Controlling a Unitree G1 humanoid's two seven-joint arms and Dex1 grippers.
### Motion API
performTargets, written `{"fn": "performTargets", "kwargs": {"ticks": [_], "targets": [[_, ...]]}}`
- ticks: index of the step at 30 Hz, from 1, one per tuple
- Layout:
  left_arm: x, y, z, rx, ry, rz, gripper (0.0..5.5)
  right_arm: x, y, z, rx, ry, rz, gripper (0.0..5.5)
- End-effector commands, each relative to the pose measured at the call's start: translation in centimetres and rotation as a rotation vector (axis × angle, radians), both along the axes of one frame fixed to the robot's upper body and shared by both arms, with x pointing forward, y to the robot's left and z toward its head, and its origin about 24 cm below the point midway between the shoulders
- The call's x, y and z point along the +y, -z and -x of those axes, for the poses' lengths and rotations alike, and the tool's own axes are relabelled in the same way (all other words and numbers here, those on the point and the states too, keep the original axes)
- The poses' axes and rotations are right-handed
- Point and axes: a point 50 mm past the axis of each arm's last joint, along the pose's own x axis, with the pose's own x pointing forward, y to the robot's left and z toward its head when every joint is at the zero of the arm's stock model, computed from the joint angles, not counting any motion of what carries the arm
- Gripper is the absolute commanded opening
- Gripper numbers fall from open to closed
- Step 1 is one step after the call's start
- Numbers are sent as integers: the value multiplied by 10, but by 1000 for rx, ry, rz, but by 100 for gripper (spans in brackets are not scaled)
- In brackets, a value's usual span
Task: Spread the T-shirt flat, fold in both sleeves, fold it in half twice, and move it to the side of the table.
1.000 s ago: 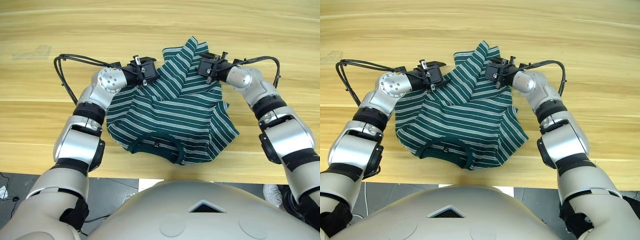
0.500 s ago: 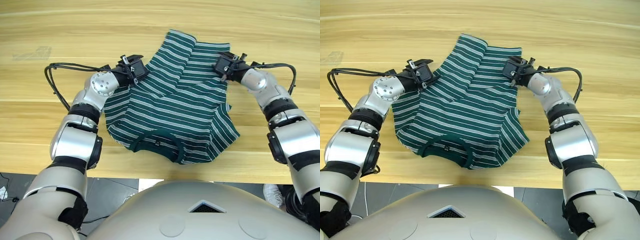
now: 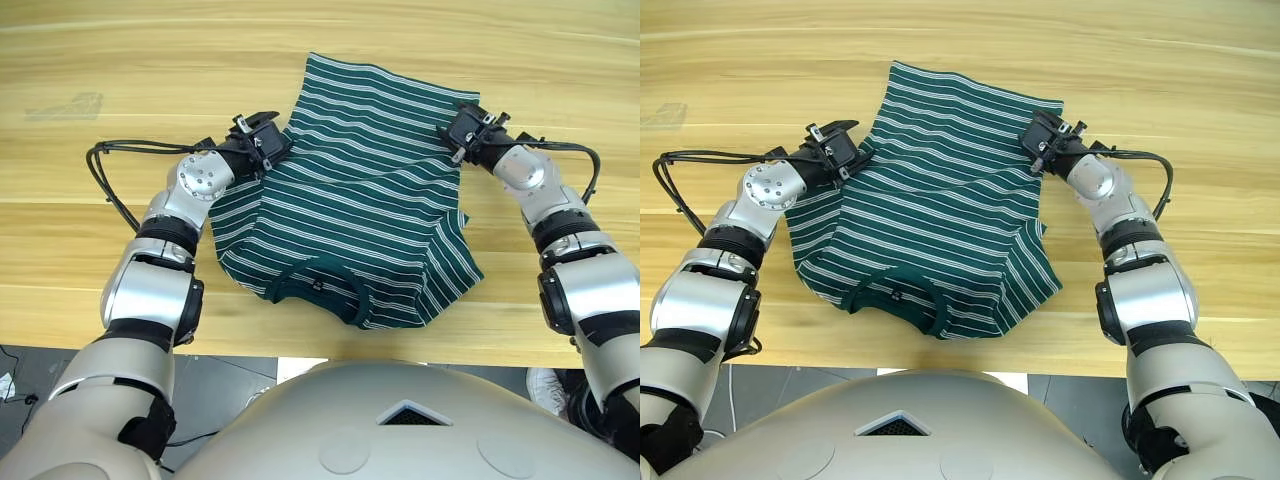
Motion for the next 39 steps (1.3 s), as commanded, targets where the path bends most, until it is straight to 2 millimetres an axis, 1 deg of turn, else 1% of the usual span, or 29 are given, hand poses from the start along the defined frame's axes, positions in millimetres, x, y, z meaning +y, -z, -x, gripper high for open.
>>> {"fn": "performTargets", "kwargs": {"ticks": [1,2,4,7,10,14,16,17,18,20,23,25,26,27,29,31,33,36,39], "targets": [[17,3,-4,3,-167,-8,250,2,-60,-17,-279,28,-266,215],[25,-4,-9,-24,-223,14,250,-3,-71,-19,-321,43,-306,215],[39,-12,-12,-58,-297,39,250,-15,-84,-20,-372,68,-337,215],[51,-14,-9,-70,-334,33,250,-34,-98,-17,-441,112,-358,215],[58,-14,-5,-80,-337,3,250,-44,-105,-11,-495,133,-378,215],[73,-15,-1,-85,-390,-4,250,-47,-109,-3,-533,129,-381,215],[73,-15,2,-105,-386,20,250,-44,-101,-1,-483,109,-366,215],[73,-19,3,-131,-382,52,250,-40,-96,3,-440,73,-350,215],[75,-29,3,-198,-373,98,250,-36,-90,9,-390,14,-331,215],[81,-56,5,-346,-368,201,250,-27,-83,26,-284,-120,-317,215],[100,-112,18,-611,-416,343,250,-18,-79,65,-55,-370,-327,215],[111,-141,31,-725,-449,386,250,-15,-77,84,60,-469,-288,215],[115,-152,38,-758,-460,399,250,-13,-73,93,114,-508,-231,215],[115,-159,45,-771,-462,405,250,-12,-69,99,154,-532,-174,215],[109,-164,56,-739,-437,368,250,-7,-63,106,197,-573,-47,215],[96,-163,64,-692,-401,337,250,4,-50,113,217,-646,138,215],[84,-161,67,-667,-368,316,250,17,-35,120,229,-731,279,215],[72,-156,63,-635,-348,305,250,37,-14,132,266,-849,358,215],[67,-151,58,-614,-342,298,250,45,4,136,298,-898,403,215]]}}
